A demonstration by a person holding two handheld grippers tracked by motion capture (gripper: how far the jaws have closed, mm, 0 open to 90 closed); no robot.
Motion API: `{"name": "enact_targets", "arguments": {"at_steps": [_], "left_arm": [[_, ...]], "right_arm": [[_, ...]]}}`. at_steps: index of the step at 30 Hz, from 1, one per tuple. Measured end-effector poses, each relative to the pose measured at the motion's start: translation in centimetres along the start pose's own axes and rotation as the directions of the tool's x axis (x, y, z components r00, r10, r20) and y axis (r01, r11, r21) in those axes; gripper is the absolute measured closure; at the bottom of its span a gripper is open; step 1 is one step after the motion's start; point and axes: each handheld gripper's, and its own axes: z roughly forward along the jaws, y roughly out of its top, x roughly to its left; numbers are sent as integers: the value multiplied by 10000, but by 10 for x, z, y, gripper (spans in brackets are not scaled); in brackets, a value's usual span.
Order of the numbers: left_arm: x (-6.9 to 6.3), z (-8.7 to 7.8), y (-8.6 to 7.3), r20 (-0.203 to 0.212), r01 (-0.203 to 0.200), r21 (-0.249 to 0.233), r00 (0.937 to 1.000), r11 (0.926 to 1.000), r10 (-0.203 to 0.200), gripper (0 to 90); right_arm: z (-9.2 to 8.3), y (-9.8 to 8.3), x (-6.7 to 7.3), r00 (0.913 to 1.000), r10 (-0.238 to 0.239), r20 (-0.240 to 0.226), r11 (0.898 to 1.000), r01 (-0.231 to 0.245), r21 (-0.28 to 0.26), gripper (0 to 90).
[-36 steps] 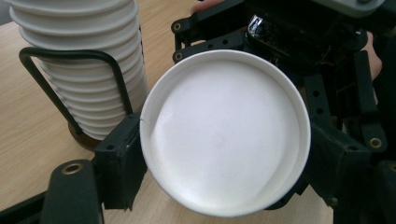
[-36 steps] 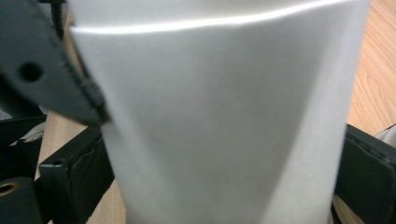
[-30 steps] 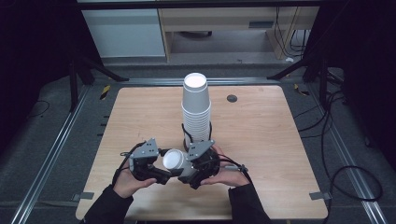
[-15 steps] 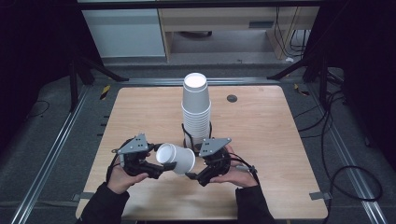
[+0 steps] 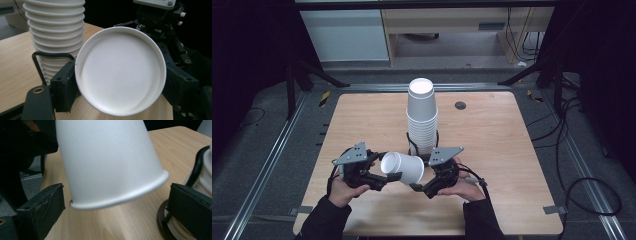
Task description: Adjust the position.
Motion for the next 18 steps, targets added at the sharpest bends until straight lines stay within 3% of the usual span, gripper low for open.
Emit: {"name": "enact_targets", "arguments": {"at_steps": [10, 18], "left_arm": [[-6, 8, -1, 487, -84, 103, 9988, 9999, 79, 225], [-6, 9, -2, 547, -97, 157, 9985, 9998, 88, 225]], "right_arm": [[11, 1, 4, 9990, -232, -374, 9997, 233, 11, 21], [11, 1, 4, 9979, -351, -546, 9993, 356, 72, 58]]}}
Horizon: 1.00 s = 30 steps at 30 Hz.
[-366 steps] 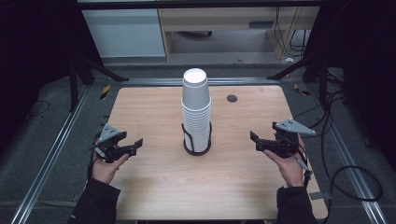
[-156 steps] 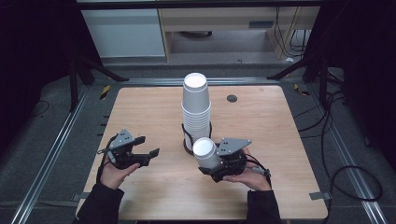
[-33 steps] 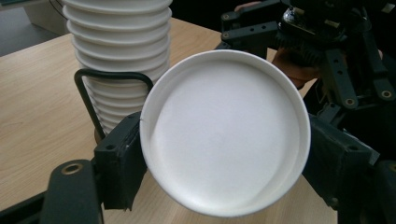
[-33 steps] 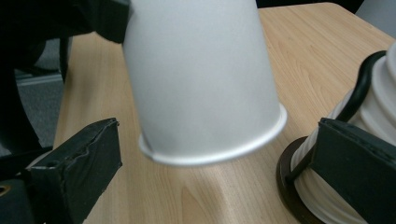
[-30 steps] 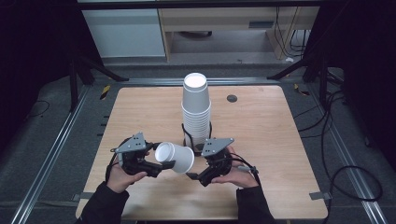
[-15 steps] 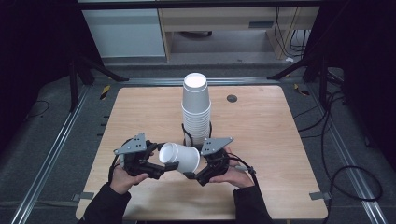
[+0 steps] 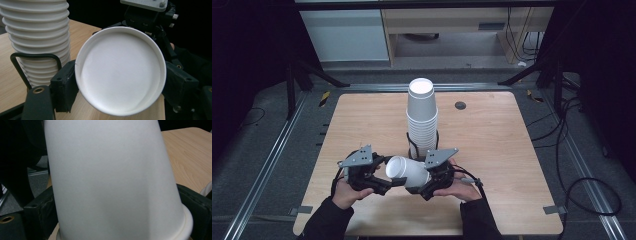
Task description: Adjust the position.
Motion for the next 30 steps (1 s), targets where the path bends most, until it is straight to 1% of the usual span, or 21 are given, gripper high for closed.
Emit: {"name": "enact_targets", "arguments": {"at_steps": [3, 8, 13, 16, 19, 20, 23, 24, 25, 26, 27, 28, 30], "left_arm": [[0, 0, 0, 31, 19, 42, 10000, 10000, -19, 224], [2, 0, -1, 66, 129, -91, 9999, 9999, -128, 220], [1, 0, 0, 51, 138, -101, 9999, 9999, -138, 216], [1, -1, 0, -3, 78, -131, 10000, 9999, -78, 198], [0, -4, 2, -35, 30, -242, 10000, 9997, -31, 178], [0, -8, 4, -112, -13, -334, 9999, 9994, 10, 174], [0, -11, 6, -127, -25, -386, 9999, 9993, 20, 169], [1, -15, 7, -135, -77, -284, 9999, 9996, 73, 169], [1, -15, 7, -135, -77, -284, 9999, 9996, 73, 164], [2, -18, 7, -211, -123, -136, 9997, 9998, 120, 159], [2, -18, 7, -211, -123, -136, 9997, 9998, 120, 156], [4, -19, 6, -252, -175, 29, 9995, 9998, 175, 156], [6, -21, 4, -449, -240, 236, 9987, 9994, 251, 146]], "right_arm": [[0, 0, 0, 10000, -25, -3, 10000, 25, 70, 66], [-1, 0, 0, 10000, -18, 35, 10000, 18, 32, 74], [-2, 1, 0, 10000, 7, 44, 10000, -8, 36, 81], [-3, 1, 0, 10000, 5, 46, 10000, -5, 88, 82], [-5, 1, -1, 9999, 2, 103, 9999, -3, 141, 82], [-7, 2, -2, 9999, -3, 151, 9999, 0, 167, 83], [-10, 2, -2, 9998, -46, 208, 9997, 41, 227, 83], [-13, 4, -3, 9994, -143, 330, 9993, 132, 348, 83], [-13, 4, -3, 9994, -143, 330, 9993, 132, 348, 83], [-16, 7, -5, 9984, -292, 481, 9981, 265, 564, 83], [-16, 7, -5, 9984, -292, 481, 9981, 265, 564, 83], [-17, 9, -6, 9978, -400, 529, 9970, 364, 684, 83], [-21, 14, -8, 9965, -568, 614, 9942, 509, 952, 82]]}}
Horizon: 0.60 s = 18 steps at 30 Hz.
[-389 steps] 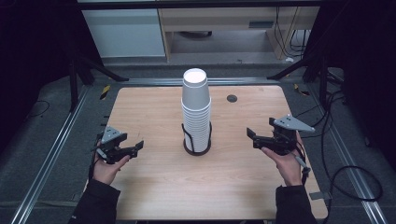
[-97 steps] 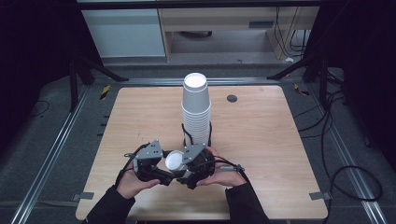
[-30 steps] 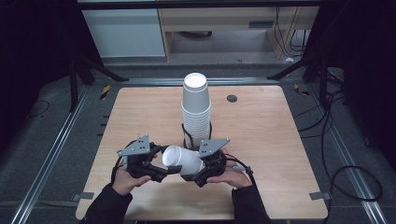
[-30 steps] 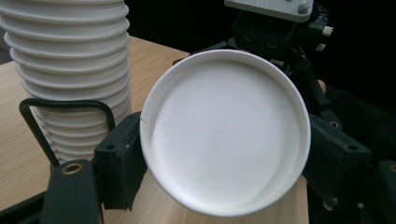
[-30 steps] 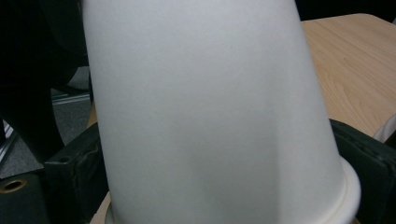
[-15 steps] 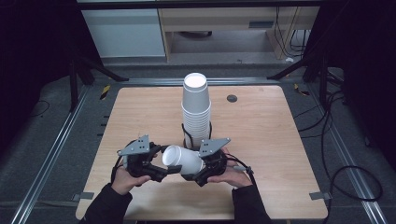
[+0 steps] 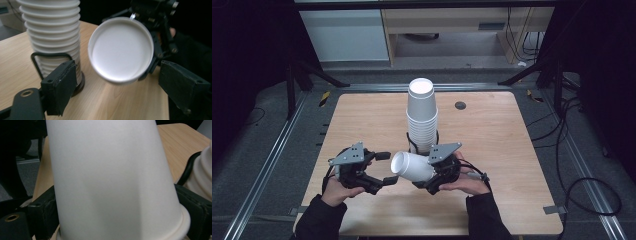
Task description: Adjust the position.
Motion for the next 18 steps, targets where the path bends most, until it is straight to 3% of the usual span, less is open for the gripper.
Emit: {"name": "enact_targets", "arguments": {"at_steps": [4, 6, 9, 10, 17, 18], "left_arm": [[4, 3, -5, -74, -9, 496, 10000, 9988, 13, 142], [6, 6, -8, -129, -46, 770, 9999, 9970, 56, 140], [7, 9, -10, -160, -46, 932, 9999, 9956, 62, 137], [8, 11, -12, -121, -6, 1026, 9999, 9947, 19, 137], [4, 17, -13, 69, -216, 1358, 9998, 9905, 208, 133], [3, 19, -13, 96, -251, 1450, 9997, 9891, 240, 133]], "right_arm": [[-3, 6, -5, 9995, -299, 94, 9980, 293, 569, 81], [-2, 9, -7, 9983, -579, 97, 9919, 564, 1142, 81], [-1, 11, -8, 9968, -793, 44, 9870, 779, 1407, 81], [0, 13, -7, 9953, -968, 26, 9810, 950, 1689, 81], [9, 14, -3, 9918, -1265, -186, 9675, 1274, 2183, 80], [13, 13, -2, 9907, -1341, -231, 9617, 1358, 2379, 81]]}}
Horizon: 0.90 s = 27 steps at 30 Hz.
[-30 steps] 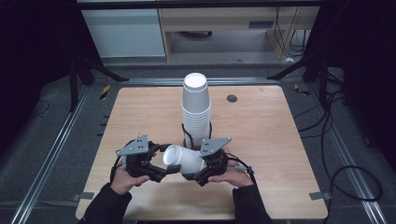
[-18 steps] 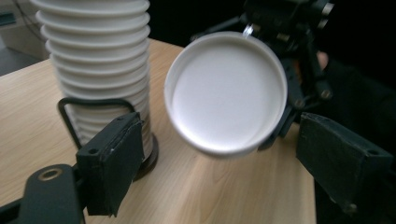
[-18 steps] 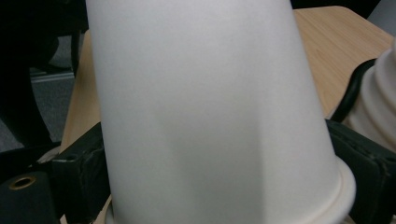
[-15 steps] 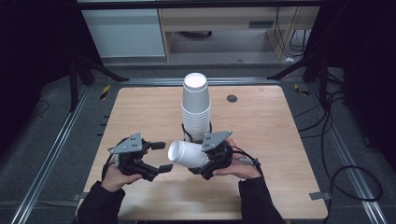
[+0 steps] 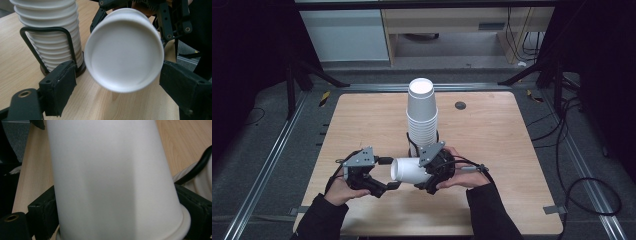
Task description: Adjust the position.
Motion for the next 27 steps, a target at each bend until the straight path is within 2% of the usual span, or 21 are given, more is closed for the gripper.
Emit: {"name": "enact_targets", "arguments": {"at_steps": [8, 19, 27], "left_arm": [[-1, 6, -2, 51, -51, 330, 10000, 9994, 50, 134], [-2, 12, -2, -43, -4, 694, 10000, 9976, 7, 145], [-3, 12, -2, 4, -13, 660, 10000, 9978, 13, 188]], "right_arm": [[13, 6, 5, 9997, -196, -110, 9984, 201, 523, 81], [22, 16, 9, 9990, -403, -168, 9978, 411, 521, 80], [24, 18, 9, 9990, -431, -154, 9980, 438, 462, 79]]}}
